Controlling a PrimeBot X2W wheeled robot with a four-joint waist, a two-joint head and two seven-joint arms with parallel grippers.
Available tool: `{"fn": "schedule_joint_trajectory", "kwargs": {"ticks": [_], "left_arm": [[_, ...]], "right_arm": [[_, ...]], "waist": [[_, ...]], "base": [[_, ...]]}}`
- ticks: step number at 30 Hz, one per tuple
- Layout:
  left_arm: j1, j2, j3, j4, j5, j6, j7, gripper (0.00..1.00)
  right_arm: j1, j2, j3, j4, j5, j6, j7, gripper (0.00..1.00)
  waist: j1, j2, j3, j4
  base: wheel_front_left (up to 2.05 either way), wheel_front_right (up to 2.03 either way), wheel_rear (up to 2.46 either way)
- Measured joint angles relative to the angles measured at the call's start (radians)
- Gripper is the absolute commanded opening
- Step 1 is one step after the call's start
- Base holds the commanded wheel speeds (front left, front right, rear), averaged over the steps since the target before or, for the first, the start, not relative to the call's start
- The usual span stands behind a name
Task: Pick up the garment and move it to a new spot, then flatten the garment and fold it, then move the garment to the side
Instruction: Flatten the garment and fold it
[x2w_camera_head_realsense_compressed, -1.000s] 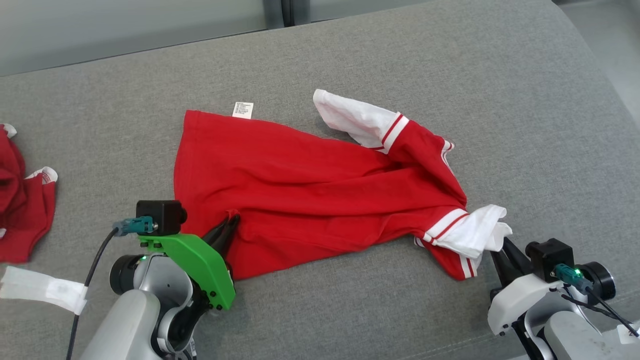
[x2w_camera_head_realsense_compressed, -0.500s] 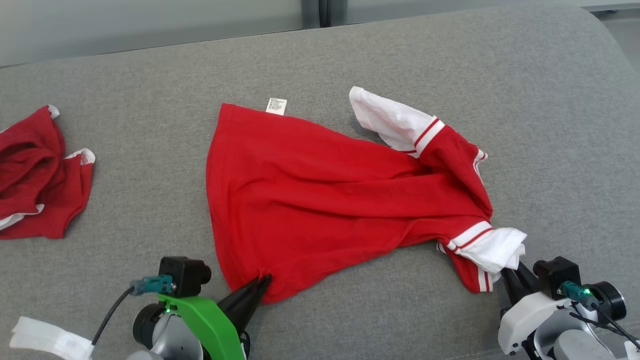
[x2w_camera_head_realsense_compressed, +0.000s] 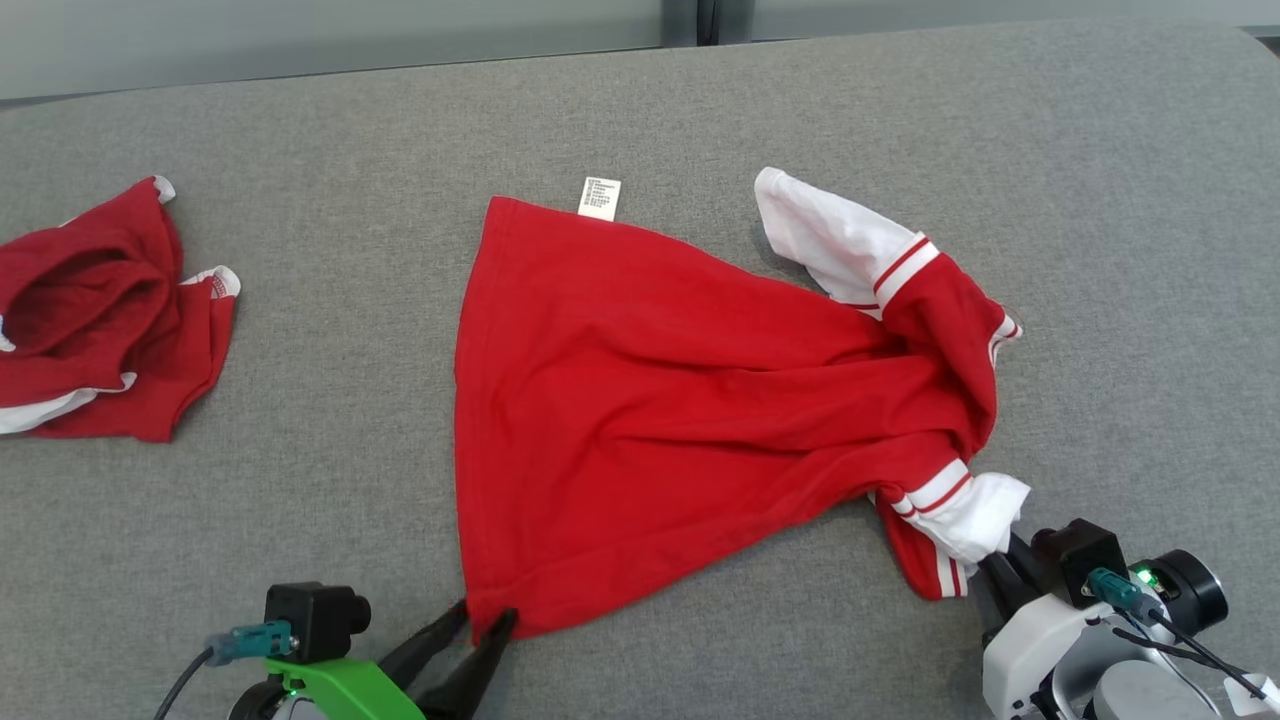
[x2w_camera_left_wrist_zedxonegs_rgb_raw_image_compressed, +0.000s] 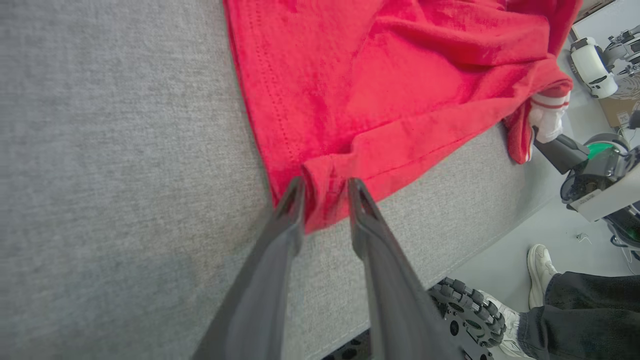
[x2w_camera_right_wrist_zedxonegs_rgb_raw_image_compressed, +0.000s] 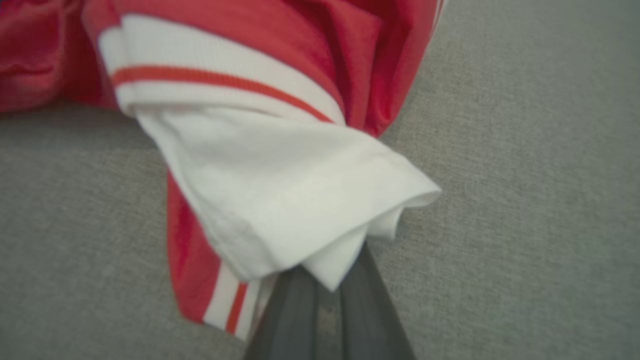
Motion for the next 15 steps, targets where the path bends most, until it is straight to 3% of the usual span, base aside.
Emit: {"fn": "schedule_joint_trajectory", "kwargs": {"ticks": [1,2,9,15], "left_arm": [[0.005,0.0,0.003,-0.001,-0.001,0.0,0.0,1.0],[0.009,0.0,0.003,-0.002,-0.003,0.0,0.0,1.0],[0.036,0.012,0.022,-0.015,-0.009,0.005,-0.004,1.0],[0.057,0.026,0.055,-0.022,-0.009,0.033,-0.013,1.0]], "right_arm": [[0.0,-0.001,0.001,-0.002,-0.006,0.0,0.001,0.9],[-0.001,-0.003,0.002,-0.004,-0.011,0.0,0.004,1.0],[-0.014,-0.014,0.026,-0.028,-0.032,0.004,0.013,1.0],[-0.006,-0.033,0.023,-0.056,-0.033,0.002,0.015,1.0]], "waist": [[0.0,0.0,0.0,-0.001],[0.0,0.0,0.001,-0.002],[0.0,0.0,0.003,-0.019],[0.0,0.0,0.011,-0.039]], "base": [[0.0,0.0,0.0],[0.0,0.0,0.0],[0.0,0.0,0.0],[0.0,0.0,0.0]]}}
